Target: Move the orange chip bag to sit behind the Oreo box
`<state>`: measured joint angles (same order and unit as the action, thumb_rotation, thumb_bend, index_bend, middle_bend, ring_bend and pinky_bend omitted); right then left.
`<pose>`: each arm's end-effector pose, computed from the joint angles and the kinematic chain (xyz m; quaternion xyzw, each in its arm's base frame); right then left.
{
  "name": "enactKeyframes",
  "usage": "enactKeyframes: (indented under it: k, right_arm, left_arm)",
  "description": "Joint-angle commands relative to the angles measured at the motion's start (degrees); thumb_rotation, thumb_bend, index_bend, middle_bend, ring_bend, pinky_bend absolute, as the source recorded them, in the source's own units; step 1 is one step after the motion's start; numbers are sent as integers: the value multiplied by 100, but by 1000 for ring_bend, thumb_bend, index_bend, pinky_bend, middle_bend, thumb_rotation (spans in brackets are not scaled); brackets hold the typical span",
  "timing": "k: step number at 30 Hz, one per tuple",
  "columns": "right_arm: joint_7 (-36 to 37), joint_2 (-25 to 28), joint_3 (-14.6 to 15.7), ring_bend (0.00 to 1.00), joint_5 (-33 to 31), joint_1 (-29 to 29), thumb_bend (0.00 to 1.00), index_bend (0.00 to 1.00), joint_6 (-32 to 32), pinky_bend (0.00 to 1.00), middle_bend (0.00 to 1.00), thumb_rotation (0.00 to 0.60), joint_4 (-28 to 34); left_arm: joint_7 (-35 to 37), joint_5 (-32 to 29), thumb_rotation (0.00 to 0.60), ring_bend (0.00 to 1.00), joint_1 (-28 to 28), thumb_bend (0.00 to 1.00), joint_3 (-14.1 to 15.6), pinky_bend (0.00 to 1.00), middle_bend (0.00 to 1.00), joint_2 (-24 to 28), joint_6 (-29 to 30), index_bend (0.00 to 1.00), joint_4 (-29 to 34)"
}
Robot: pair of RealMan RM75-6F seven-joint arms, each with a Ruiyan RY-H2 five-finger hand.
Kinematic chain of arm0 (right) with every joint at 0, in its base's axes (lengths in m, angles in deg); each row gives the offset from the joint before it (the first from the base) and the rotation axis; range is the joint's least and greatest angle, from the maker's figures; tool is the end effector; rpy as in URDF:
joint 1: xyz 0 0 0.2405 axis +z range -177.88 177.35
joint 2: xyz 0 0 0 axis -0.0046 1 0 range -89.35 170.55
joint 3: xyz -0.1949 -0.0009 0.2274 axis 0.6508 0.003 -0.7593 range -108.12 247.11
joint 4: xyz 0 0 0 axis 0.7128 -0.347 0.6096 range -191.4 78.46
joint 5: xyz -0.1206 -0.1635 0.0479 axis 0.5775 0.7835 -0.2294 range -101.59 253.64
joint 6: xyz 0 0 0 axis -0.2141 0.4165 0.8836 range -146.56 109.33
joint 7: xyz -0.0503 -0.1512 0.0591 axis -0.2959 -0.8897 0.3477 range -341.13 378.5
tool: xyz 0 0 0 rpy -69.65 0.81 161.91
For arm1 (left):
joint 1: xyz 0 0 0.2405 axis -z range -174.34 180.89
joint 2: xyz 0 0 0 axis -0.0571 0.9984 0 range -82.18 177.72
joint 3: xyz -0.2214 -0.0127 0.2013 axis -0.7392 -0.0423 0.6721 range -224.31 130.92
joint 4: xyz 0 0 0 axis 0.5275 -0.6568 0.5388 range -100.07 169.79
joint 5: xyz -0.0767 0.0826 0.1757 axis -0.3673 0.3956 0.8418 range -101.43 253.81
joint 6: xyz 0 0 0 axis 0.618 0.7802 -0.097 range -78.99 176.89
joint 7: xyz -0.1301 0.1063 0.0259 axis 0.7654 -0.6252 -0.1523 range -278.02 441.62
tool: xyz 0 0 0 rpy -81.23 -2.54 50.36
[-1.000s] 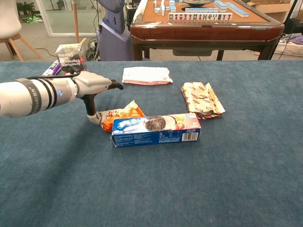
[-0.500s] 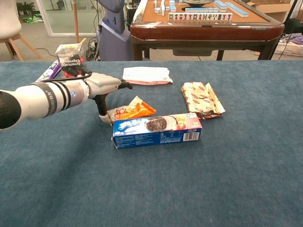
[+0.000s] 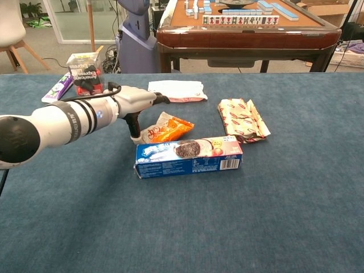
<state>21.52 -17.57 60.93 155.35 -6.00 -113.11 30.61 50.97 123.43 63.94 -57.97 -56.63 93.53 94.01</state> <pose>-0.3949 -0.1548 0.2787 0.4978 -0.3251 0.3472 0.7252 -0.1125 0.4720 -0.1063 -0.7883 -0.3168 -0.2846 0.4440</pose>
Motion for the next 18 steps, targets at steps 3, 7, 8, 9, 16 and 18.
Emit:
enactKeyframes:
  k: [3,7,8,9,16,18]
  right_arm:
    - [-3,-2,1,345,2,1,0,320,2,491,401,600,1]
    - [2,0,0,345,4,1,0,320,2,491,401,600,-1]
    - [2,0,2,345,5,0,0,320,2,491,401,600,-3]
    - [5,0,3,345,8,0,0,320,3,491,400,600,-3]
    - [15,0,7,345,17,1,0,320,6,491,401,600,-10]
    - [21,1,8,345,21,2,0,320,7,491,400,600,-13]
  left_arm:
    - [65,89,600,0,30,9,-44,0,0,-120,-12,0,-135]
    - [79,170,600,0,66,9,-71,0,0,-233,-27,0,-278]
    - [86,193,600,0,72,9,-77,0,0,-258,-22,0,-304]
    - [90,218,600,0,78,9,-80,0,0,-282,-18,0,-330]
    - [183,389,600,0,108,9,-183,0,0,-486,92,0,-527]
    - [195,433,600,0,107,9,-219,0,0,-515,151,0,-542]
